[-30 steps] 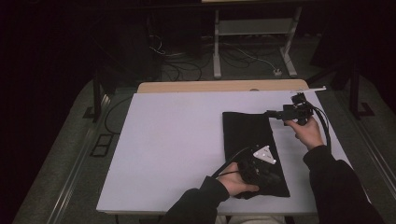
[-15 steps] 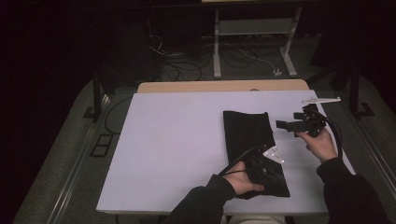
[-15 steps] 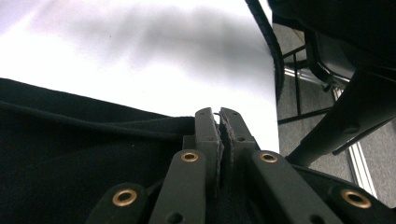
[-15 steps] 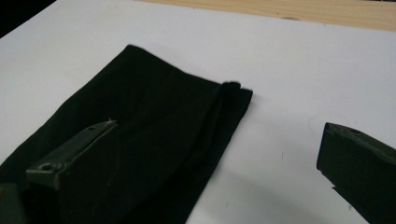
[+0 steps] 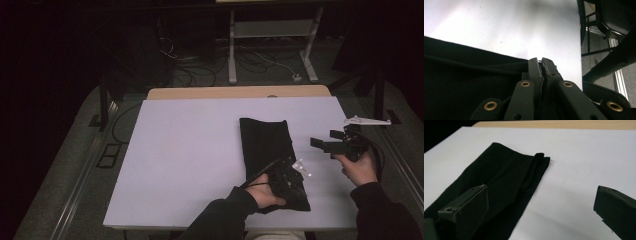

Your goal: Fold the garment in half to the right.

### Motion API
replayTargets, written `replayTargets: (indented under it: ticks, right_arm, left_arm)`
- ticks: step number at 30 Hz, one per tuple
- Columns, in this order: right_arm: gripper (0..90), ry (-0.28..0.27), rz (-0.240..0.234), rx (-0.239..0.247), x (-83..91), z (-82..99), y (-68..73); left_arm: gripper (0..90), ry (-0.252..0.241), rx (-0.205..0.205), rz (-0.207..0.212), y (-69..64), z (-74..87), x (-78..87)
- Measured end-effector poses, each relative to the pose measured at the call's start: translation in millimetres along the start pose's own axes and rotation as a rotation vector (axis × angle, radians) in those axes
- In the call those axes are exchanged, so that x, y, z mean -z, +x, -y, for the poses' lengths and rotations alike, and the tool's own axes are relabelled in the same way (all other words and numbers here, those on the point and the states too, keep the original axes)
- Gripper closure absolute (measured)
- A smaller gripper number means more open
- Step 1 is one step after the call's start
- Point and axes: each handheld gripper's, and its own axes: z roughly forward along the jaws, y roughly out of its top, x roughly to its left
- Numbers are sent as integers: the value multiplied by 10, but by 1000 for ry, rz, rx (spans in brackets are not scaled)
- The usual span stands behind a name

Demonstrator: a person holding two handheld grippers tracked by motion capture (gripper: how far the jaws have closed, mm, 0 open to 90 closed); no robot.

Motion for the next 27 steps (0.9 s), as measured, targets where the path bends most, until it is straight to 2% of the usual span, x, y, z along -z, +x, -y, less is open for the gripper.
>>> replayTargets:
  ticks: [2, 5, 9, 11, 15, 18, 21, 27]
  right_arm:
    - [0, -13, -2, -7, 51, 23, 1]
    - [0, -31, -7, -15, 110, 44, 12]
    - [0, -35, -6, -13, 161, 77, 29]
    - [0, -37, -3, -7, 184, 90, 33]
    - [0, -49, -8, -14, 236, 117, 30]
    - [0, -51, -10, -14, 261, 140, 21]
    - [0, -52, -9, -13, 281, 156, 14]
    - [0, -42, -3, -3, 303, 187, 12]
  left_arm:
    - [843, -6, 3, 5, 9, -7, 7]
    - [835, -39, 14, 18, 27, -12, 59]
    - [783, -91, 21, 43, 24, -21, 144]
    - [752, -101, 17, 54, 20, -24, 176]
    - [640, -132, 10, 49, 23, -22, 259]
    - [538, -153, 8, 20, 34, -15, 326]
    - [426, -173, 26, -12, 47, -2, 390]
    - [223, -189, 42, -12, 116, 51, 497]
